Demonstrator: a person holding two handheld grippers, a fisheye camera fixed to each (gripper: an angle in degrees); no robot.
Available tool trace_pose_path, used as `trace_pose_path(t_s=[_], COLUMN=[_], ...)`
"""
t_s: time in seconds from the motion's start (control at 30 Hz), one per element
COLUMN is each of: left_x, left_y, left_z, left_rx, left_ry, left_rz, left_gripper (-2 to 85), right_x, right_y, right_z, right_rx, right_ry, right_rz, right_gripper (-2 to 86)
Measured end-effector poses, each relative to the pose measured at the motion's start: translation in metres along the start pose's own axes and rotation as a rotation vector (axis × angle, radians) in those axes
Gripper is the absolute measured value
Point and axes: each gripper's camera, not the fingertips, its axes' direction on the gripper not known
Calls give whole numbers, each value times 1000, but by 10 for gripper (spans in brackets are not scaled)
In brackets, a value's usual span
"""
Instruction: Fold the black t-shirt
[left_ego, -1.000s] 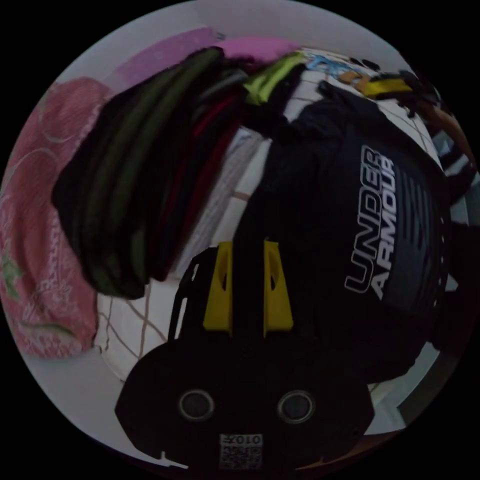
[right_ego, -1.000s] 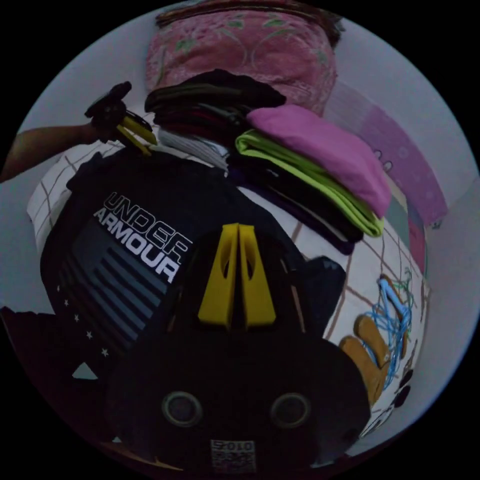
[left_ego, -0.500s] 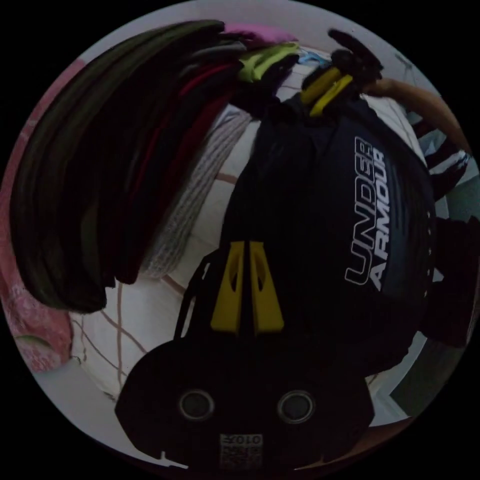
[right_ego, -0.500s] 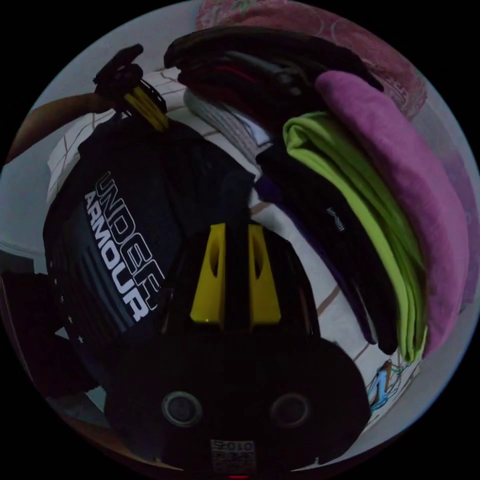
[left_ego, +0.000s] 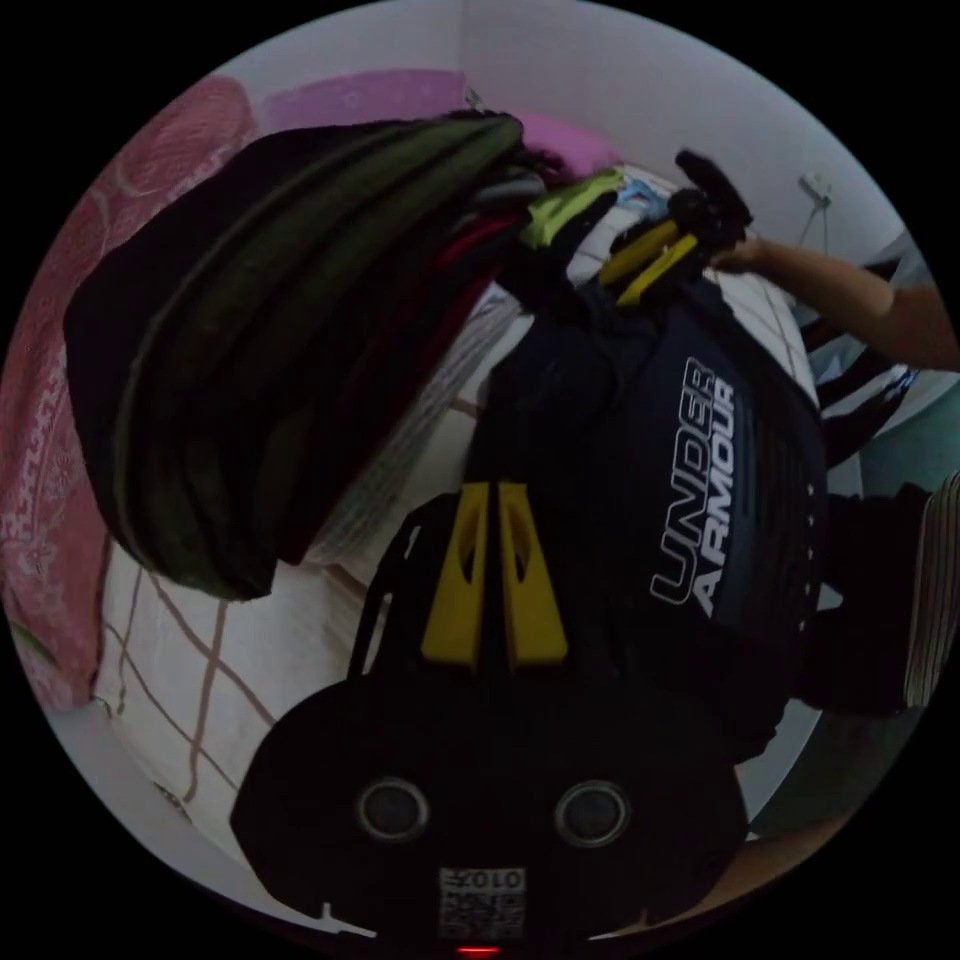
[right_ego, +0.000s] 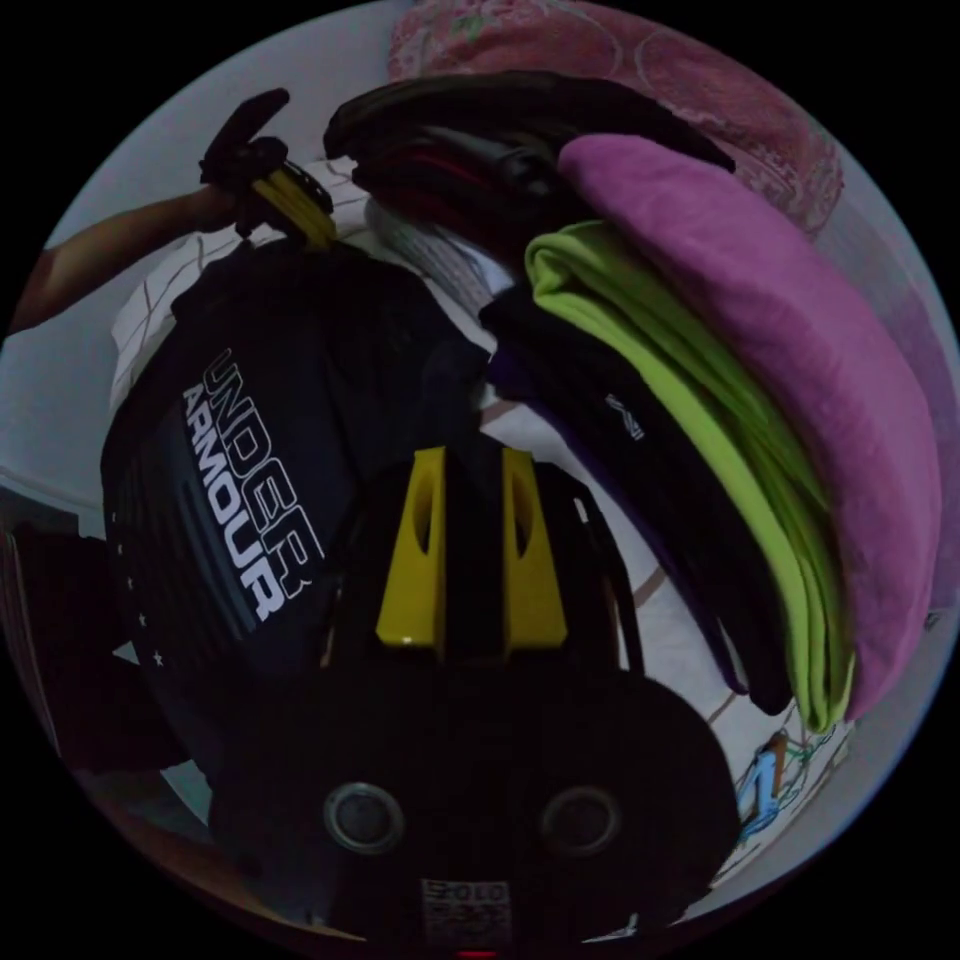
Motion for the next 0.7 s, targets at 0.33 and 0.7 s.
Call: trace_pose_path(t_s=[0.33,0.7], left_x=[-17,-6], left_y=[26,42], left_z=[-31,-21], left_rx=[84,73], left_ry=[-170,-244], left_rz=[-156,-209], left_gripper=[0,0], right_x=[19,17], right_y=[-42,-91], right_z=[28,78], right_rx=[32,-64], right_ry=[60,40], right_rz=[92,11], right_gripper=[66,44])
